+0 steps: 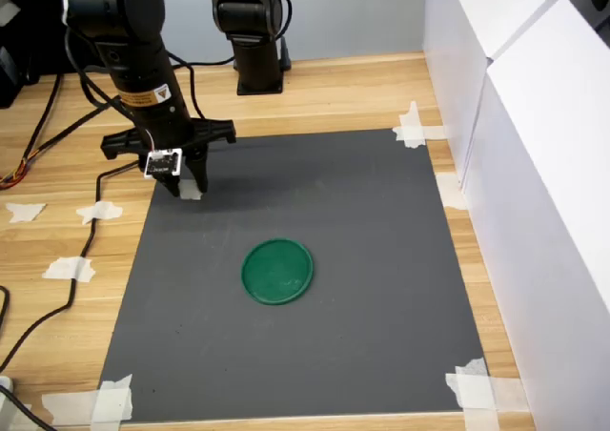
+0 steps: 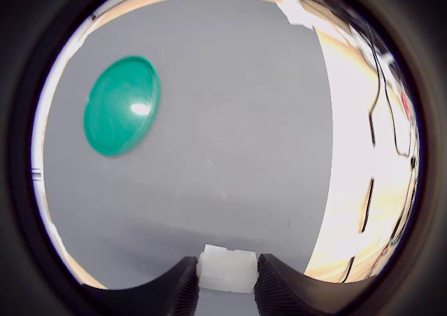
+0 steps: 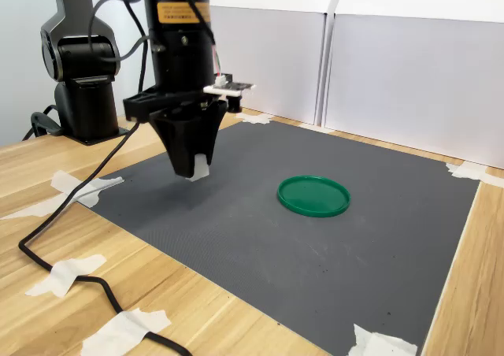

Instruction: Grasp a white terminal and put it on the green lid.

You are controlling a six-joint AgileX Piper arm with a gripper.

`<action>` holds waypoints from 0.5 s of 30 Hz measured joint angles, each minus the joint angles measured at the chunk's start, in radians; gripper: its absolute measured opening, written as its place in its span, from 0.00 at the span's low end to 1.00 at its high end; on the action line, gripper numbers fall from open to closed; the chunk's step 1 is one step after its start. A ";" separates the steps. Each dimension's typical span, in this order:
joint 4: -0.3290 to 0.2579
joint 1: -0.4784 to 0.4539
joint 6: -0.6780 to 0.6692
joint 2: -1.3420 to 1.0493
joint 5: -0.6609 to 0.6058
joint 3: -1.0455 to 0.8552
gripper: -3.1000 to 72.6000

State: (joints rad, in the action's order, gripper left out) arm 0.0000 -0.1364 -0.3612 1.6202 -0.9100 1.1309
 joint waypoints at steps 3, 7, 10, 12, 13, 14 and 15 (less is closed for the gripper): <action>-0.021 0.066 -0.002 0.030 -0.035 0.076 0.45; -0.029 0.145 -0.002 0.096 -0.063 0.175 0.45; -0.031 0.189 0.004 0.152 -0.068 0.240 0.45; -0.034 0.210 0.008 0.195 -0.070 0.281 0.45; -0.035 0.217 0.008 0.217 -0.071 0.298 0.45; -0.038 0.221 0.011 0.239 -0.072 0.310 0.45; -0.038 0.226 0.011 0.259 -0.075 0.324 0.45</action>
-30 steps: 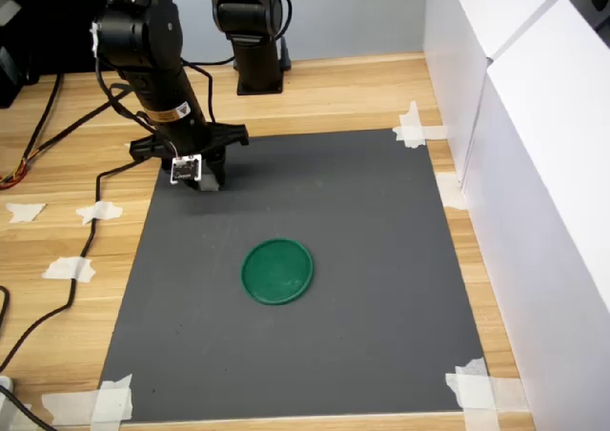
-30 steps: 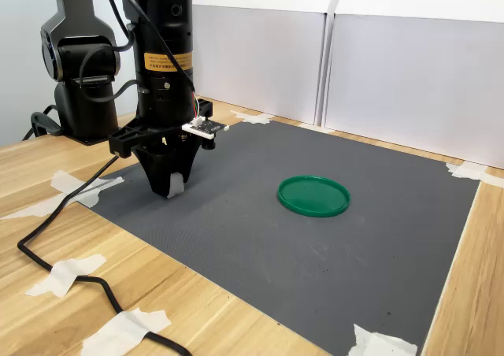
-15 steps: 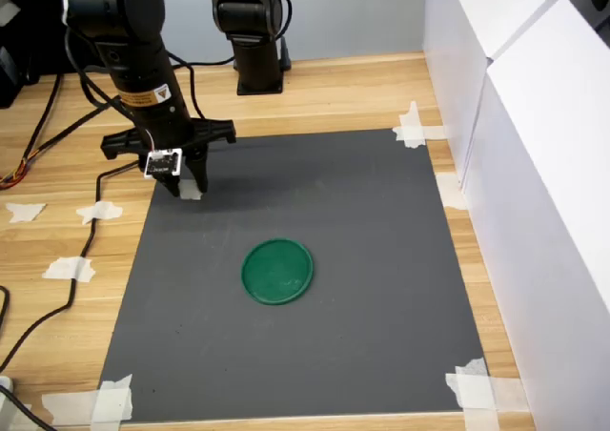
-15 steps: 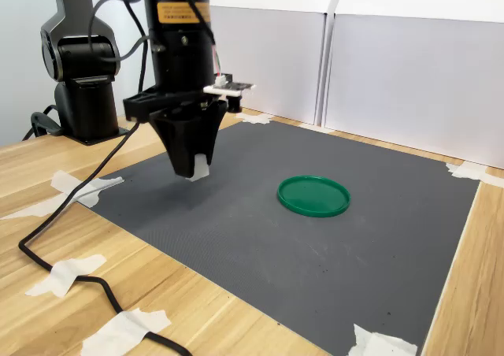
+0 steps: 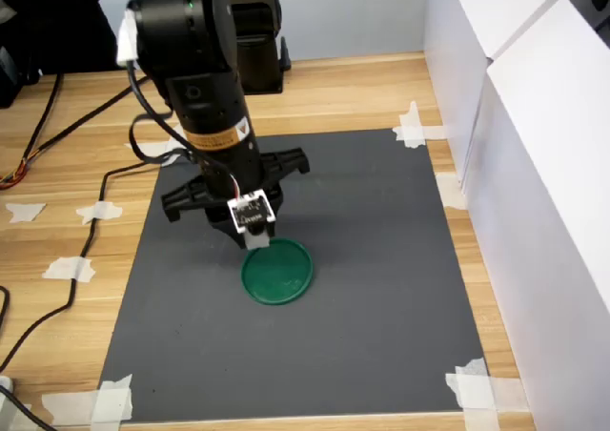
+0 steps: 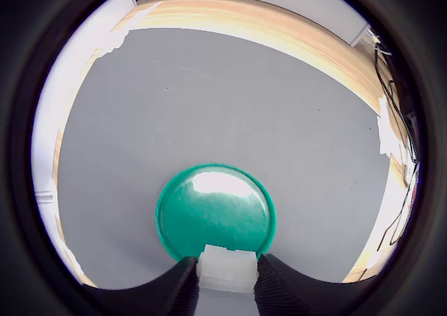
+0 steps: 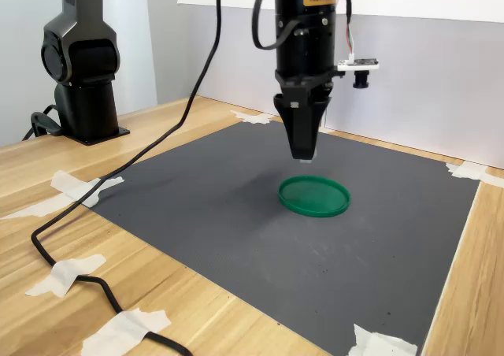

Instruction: Grasp a white terminal and put it on the green lid.

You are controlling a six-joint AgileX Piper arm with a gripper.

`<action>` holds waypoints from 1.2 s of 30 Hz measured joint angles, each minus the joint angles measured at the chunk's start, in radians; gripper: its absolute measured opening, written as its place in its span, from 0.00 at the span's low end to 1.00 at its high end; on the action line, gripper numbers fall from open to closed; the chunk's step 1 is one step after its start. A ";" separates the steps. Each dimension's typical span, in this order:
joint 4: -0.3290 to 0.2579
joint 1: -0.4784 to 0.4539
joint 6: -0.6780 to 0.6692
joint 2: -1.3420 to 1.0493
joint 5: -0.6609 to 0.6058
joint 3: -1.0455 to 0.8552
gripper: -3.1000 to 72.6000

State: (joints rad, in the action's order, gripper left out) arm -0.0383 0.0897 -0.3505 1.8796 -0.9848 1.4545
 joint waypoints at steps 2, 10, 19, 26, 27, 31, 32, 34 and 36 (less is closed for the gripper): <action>-0.001 0.004 0.001 0.036 -0.001 0.017 0.45; -0.011 0.004 0.003 0.111 -0.008 0.023 0.45; -0.012 0.004 0.001 0.118 -0.011 0.031 0.45; -0.058 0.004 -0.053 0.118 -0.011 0.031 0.48; -0.059 0.004 -0.058 0.118 -0.009 0.031 0.52; -0.058 0.004 -0.048 0.119 0.011 0.031 0.72; -0.054 0.004 -0.041 0.119 0.013 0.031 0.76; -0.052 0.004 -0.029 0.119 0.016 0.031 0.84; -0.052 0.004 -0.025 0.115 0.016 0.031 0.89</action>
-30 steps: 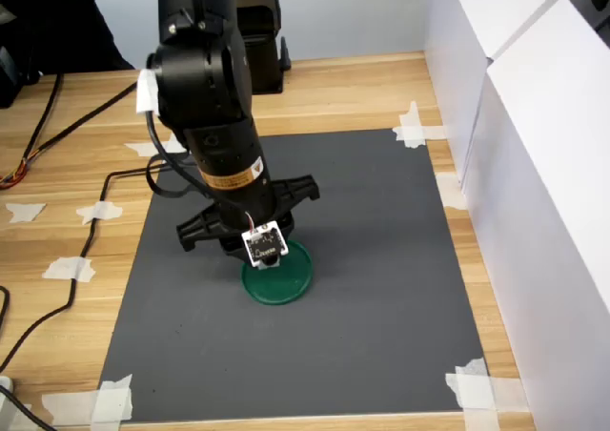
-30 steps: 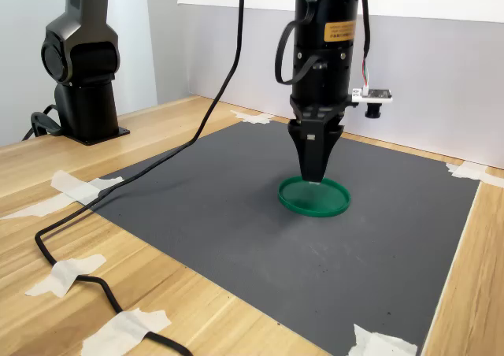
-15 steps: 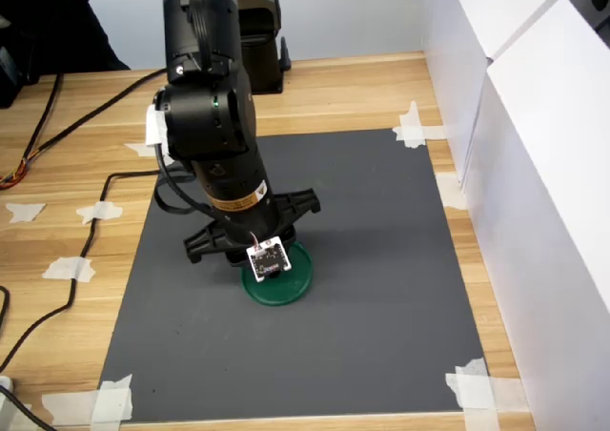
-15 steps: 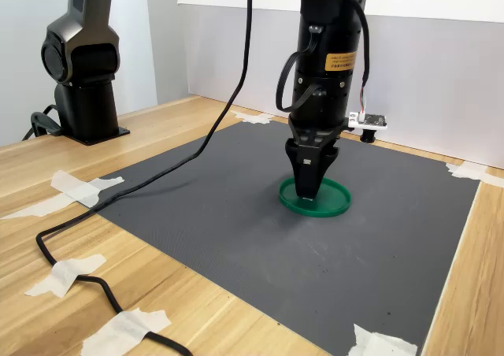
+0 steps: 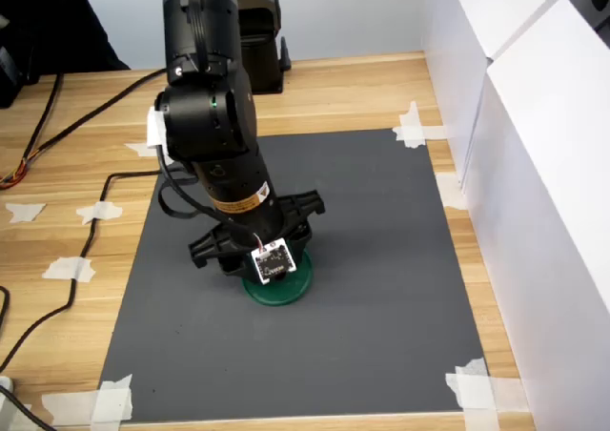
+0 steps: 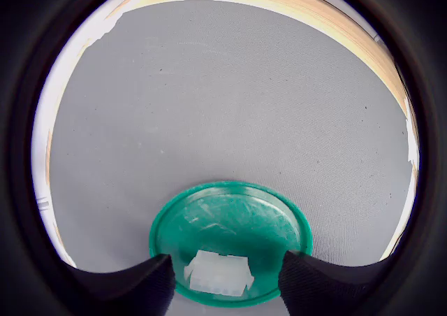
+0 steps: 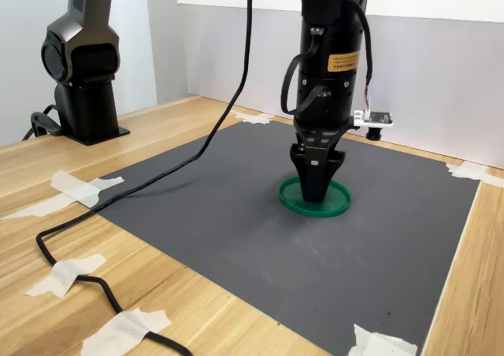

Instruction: Grasp a white terminal and put it on the green lid.

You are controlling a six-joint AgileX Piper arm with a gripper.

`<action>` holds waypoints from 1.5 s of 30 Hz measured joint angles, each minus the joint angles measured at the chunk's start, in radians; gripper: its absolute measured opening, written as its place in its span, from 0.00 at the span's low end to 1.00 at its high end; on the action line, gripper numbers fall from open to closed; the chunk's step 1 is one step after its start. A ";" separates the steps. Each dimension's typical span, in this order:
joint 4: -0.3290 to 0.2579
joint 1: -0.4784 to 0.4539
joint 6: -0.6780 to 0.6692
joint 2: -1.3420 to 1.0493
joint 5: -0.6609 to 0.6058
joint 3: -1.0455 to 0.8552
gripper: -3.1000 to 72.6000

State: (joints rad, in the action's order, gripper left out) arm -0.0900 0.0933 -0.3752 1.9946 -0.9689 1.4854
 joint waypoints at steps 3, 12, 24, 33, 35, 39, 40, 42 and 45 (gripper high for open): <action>0.000 0.000 0.003 -0.038 0.001 0.000 0.91; -0.041 0.000 0.003 -0.347 0.088 -0.106 0.76; -0.078 -0.017 0.181 -0.873 0.345 -0.602 0.04; -0.016 -0.163 0.241 -1.227 0.665 -0.928 0.02; 0.006 -0.166 0.225 -1.282 0.706 -0.983 0.02; 0.014 -0.166 0.219 -1.388 0.729 -1.101 0.02; 0.014 -0.166 0.219 -1.422 0.730 -1.132 0.02; 0.015 -0.166 0.219 -1.499 0.736 -1.194 0.02; 0.015 -0.166 0.219 -1.611 0.737 -1.253 0.02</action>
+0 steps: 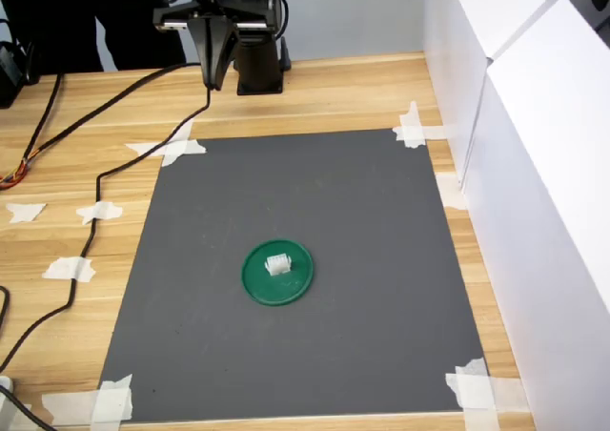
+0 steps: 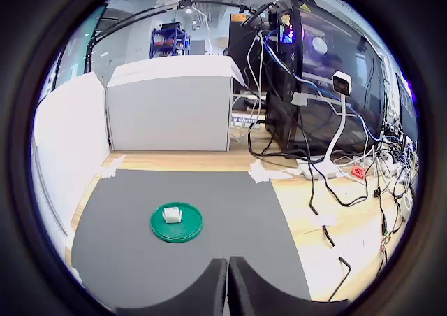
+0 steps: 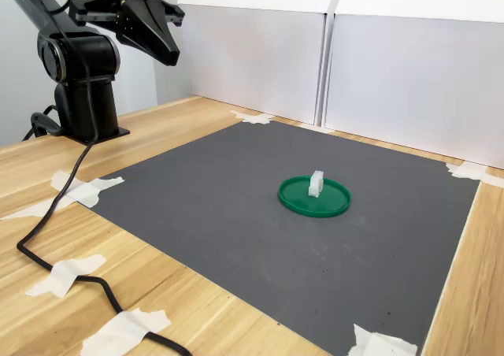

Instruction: Grasp a white terminal and put it on the green lid.

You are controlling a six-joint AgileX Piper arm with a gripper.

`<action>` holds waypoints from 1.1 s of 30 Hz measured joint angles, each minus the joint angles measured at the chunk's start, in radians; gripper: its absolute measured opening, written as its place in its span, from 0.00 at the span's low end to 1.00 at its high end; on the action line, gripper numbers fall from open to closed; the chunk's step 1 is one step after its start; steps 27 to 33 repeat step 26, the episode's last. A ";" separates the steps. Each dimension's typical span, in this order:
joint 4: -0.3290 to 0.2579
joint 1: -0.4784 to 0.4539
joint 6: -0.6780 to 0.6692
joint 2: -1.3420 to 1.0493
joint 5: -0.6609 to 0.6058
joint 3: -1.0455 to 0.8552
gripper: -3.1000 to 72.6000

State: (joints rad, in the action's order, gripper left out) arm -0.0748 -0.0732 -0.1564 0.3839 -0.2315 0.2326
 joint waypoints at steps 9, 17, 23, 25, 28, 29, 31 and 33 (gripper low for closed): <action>0.000 0.000 -0.003 -0.219 0.025 -0.108 0.02; 0.000 0.000 -0.003 -0.309 0.028 -0.144 0.02; 0.000 0.000 -0.006 -0.339 0.020 -0.144 0.02; 0.000 0.000 -0.006 -0.340 0.014 -0.144 0.02; 0.000 0.000 -0.006 -0.340 0.012 -0.144 0.02; 0.000 0.000 -0.006 -0.340 0.012 -0.144 0.02; 0.000 0.000 -0.006 -0.340 0.012 -0.144 0.02; 0.000 0.000 -0.006 -0.340 0.012 -0.144 0.02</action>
